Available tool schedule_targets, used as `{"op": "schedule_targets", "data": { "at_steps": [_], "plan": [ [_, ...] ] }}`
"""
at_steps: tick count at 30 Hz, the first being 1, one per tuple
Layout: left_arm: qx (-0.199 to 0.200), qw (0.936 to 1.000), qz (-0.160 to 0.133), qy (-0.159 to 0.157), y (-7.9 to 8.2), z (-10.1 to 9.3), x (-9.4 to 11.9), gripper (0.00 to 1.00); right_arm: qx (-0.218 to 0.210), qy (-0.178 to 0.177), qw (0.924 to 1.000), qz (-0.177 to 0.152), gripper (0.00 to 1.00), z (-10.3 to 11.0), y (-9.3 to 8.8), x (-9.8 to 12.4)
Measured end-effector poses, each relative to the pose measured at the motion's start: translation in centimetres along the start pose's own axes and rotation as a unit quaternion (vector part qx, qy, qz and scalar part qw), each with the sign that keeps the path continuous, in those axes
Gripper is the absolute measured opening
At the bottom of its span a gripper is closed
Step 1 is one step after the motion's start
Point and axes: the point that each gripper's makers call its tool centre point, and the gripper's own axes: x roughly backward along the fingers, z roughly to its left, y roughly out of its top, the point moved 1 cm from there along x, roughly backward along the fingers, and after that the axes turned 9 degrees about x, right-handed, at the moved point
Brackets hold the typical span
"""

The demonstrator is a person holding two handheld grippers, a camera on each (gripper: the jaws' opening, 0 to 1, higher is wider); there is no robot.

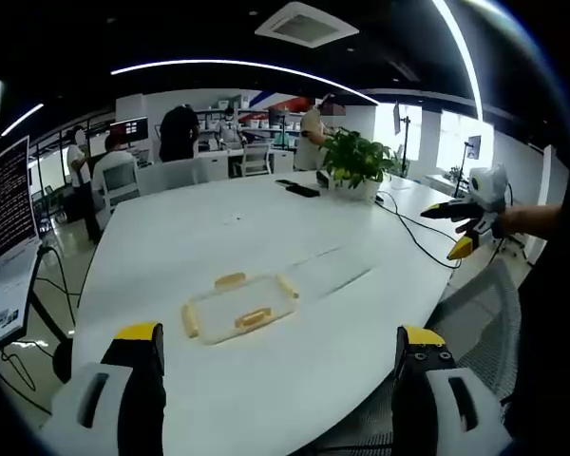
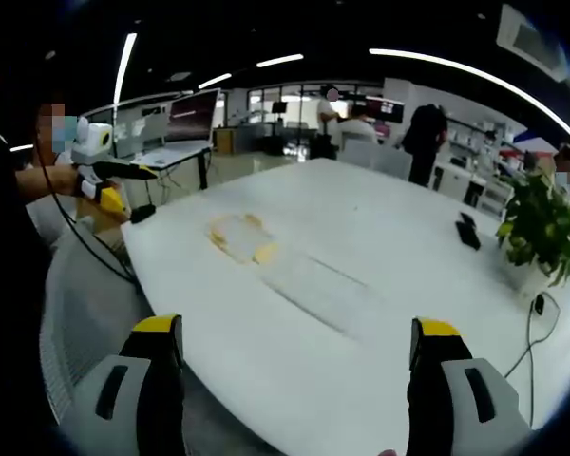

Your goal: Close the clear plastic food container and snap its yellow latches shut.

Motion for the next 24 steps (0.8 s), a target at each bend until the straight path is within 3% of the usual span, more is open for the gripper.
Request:
{"op": "schedule_targets", "data": {
  "at_steps": [24],
  "plan": [
    [-0.006,1.0000,0.003,-0.003,-0.09,-0.02,0.12,0.99,0.004,0.002,1.0000,0.000,0.98,0.03,0.10,0.10]
  ]
}}
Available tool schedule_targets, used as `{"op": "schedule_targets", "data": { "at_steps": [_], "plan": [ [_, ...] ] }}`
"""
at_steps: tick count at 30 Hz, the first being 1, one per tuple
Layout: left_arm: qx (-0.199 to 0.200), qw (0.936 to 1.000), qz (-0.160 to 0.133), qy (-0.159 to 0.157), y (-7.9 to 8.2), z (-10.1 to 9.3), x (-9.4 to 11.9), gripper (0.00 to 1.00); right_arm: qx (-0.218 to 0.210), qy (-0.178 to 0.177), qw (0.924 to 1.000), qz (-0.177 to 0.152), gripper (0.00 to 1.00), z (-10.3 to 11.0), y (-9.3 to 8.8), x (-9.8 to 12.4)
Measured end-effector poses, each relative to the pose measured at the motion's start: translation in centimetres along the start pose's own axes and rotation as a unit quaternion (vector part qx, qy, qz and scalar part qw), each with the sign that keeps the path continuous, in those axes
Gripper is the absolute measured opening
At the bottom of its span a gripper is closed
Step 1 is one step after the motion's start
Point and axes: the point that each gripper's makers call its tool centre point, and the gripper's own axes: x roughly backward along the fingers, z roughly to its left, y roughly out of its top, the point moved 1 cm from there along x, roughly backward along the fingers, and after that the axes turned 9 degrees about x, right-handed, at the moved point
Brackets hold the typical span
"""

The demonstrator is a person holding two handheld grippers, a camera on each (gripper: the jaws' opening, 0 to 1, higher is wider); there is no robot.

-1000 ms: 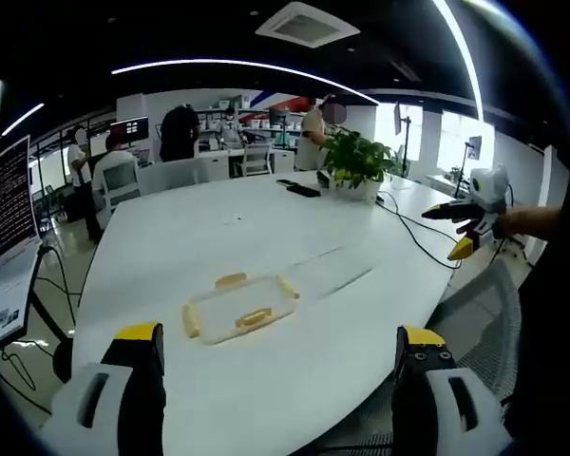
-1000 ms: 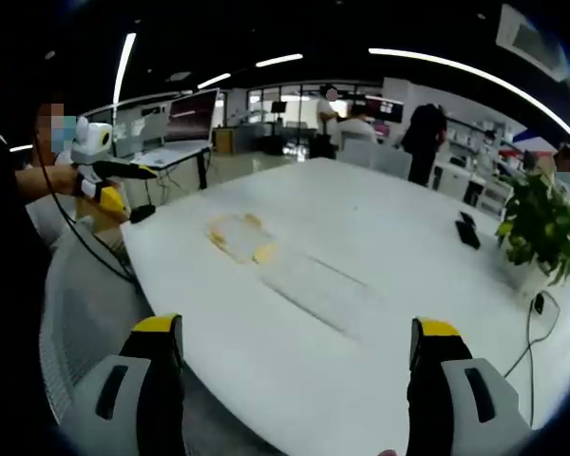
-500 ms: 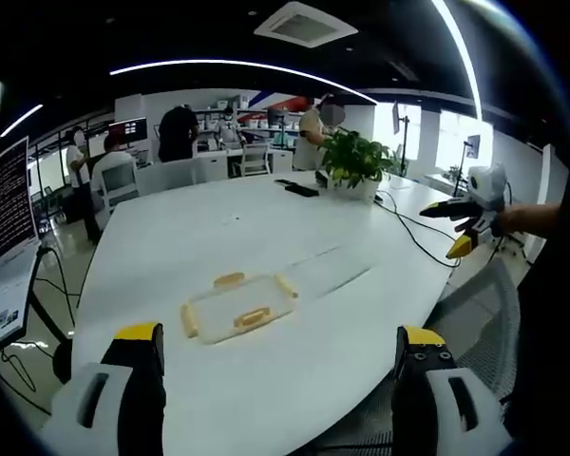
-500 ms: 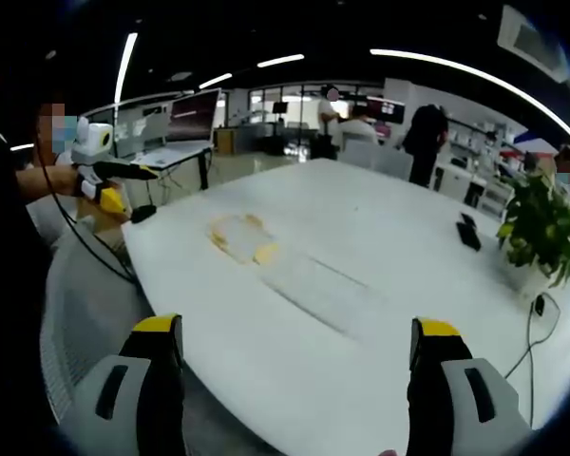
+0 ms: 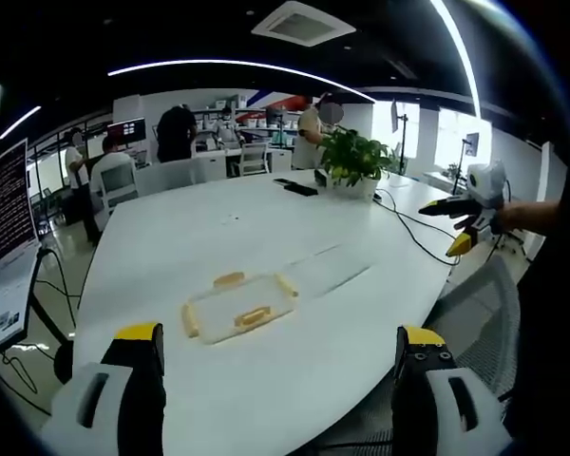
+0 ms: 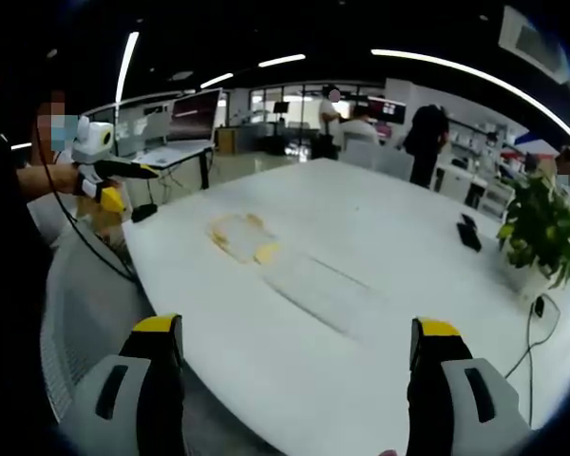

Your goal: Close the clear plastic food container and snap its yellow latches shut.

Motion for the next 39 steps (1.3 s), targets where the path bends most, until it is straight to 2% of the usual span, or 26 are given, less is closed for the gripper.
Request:
{"op": "schedule_targets", "data": {
  "at_steps": [18,39],
  "plan": [
    [-0.004,0.9999,0.006,-0.007,-0.1,-0.2,0.2,0.99,0.006,0.003,1.0000,0.003,0.97,-0.3,0.2,0.1],
    [-0.023,0.9994,0.023,-0.007,-0.5,1.1,-0.1,0.97,0.016,0.023,0.9996,0.008,0.96,-0.6,0.6,-0.7]
  ]
}}
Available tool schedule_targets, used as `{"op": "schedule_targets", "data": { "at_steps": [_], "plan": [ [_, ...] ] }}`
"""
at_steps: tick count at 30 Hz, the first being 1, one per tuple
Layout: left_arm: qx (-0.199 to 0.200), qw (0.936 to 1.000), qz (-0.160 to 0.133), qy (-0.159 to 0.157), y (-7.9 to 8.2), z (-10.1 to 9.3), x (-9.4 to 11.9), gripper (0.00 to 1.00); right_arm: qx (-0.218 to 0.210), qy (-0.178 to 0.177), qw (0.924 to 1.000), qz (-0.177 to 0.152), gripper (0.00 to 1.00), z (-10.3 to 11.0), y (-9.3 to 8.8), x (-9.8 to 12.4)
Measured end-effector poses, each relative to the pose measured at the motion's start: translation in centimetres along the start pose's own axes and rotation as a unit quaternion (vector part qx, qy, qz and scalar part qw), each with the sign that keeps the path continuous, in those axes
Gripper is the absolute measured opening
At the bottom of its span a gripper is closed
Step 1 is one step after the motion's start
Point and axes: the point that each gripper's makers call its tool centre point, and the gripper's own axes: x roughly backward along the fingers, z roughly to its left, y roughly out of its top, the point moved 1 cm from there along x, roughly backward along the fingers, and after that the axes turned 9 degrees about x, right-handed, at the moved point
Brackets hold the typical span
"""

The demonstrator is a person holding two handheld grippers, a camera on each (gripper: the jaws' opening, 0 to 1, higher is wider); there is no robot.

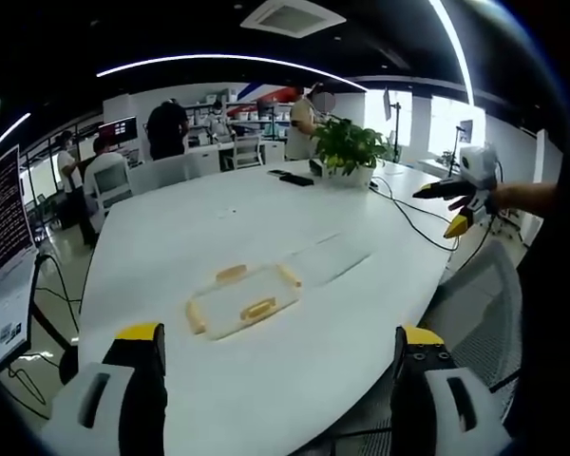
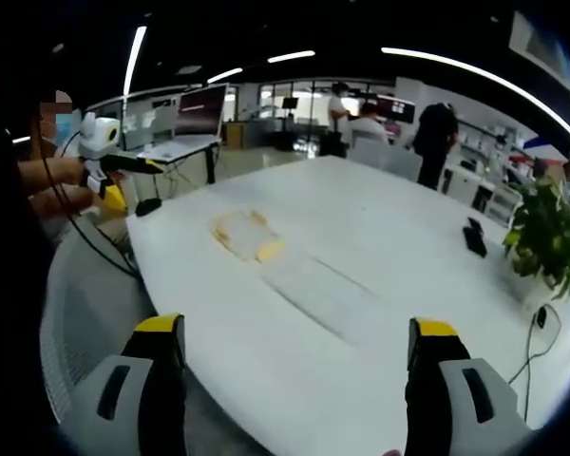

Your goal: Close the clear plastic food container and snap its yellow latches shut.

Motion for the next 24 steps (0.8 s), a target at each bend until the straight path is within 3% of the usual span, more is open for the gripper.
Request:
{"op": "schedule_targets", "data": {
  "at_steps": [12,24],
  "plan": [
    [-0.023,0.9996,0.013,-0.008,0.2,1.2,-1.0,0.95,0.025,0.022,0.9994,0.009,0.93,-0.5,0.6,-1.4],
    [-0.046,0.9984,0.028,-0.015,0.5,1.3,-1.6,0.94,0.046,0.041,0.9980,0.017,0.92,-1.0,0.9,-2.2]
  ]
}}
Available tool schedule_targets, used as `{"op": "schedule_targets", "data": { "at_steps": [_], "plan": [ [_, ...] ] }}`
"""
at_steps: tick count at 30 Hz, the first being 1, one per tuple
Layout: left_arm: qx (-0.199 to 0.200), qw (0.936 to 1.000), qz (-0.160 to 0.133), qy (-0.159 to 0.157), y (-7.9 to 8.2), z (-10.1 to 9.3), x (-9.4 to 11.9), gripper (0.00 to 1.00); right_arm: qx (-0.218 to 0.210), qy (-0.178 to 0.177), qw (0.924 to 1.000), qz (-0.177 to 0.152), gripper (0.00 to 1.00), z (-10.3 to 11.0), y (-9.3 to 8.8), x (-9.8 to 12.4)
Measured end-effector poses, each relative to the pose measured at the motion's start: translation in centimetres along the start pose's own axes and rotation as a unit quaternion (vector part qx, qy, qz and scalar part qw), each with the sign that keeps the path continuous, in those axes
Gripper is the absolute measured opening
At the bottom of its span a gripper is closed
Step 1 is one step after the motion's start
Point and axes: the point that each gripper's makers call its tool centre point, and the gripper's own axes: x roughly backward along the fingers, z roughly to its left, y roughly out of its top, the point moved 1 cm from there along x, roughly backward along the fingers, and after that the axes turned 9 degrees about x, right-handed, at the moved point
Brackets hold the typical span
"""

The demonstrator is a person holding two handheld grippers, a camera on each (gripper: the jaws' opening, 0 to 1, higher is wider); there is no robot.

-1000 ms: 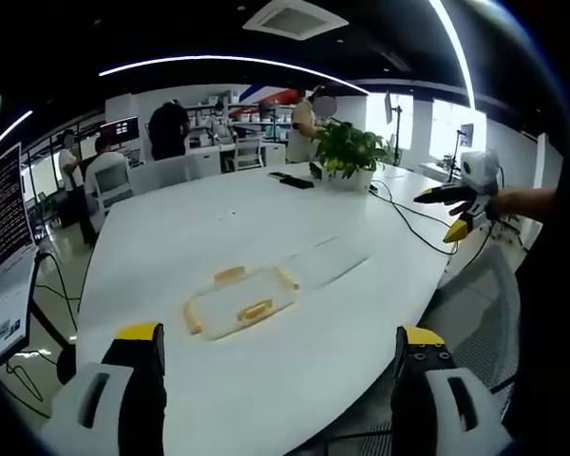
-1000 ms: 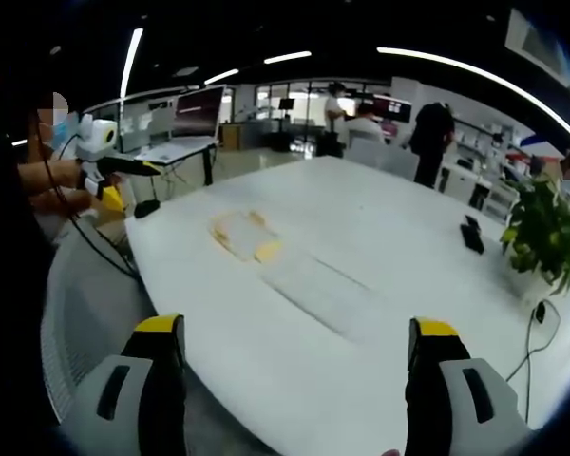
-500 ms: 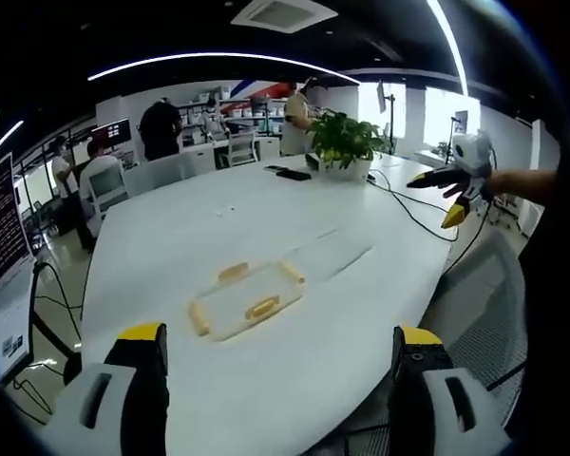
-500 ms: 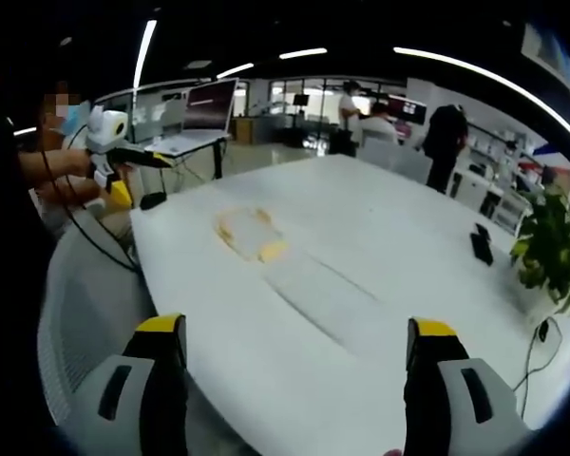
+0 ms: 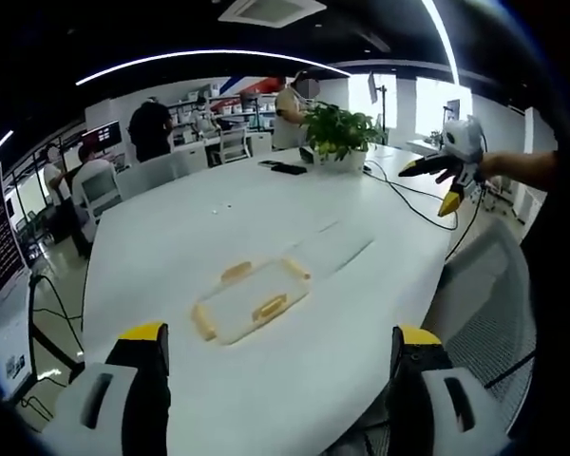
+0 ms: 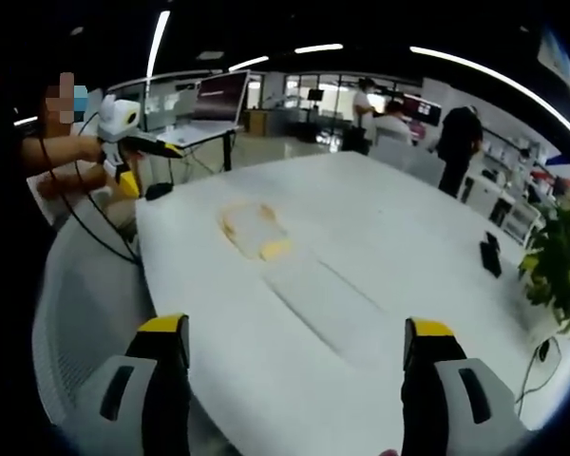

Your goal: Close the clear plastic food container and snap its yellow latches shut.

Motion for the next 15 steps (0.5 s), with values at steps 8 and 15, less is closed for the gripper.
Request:
{"op": "schedule_targets", "data": {
  "at_steps": [8,15],
  "plan": [
    [-0.010,0.9999,0.011,-0.007,-0.2,0.5,-0.4,0.93,0.013,0.015,0.9998,0.003,0.90,-0.4,0.3,-0.6],
    [-0.020,0.9996,0.017,-0.011,-0.1,1.3,-0.7,0.93,0.025,0.024,0.9994,0.001,0.89,-1.1,0.7,-1.1]
  ]
}}
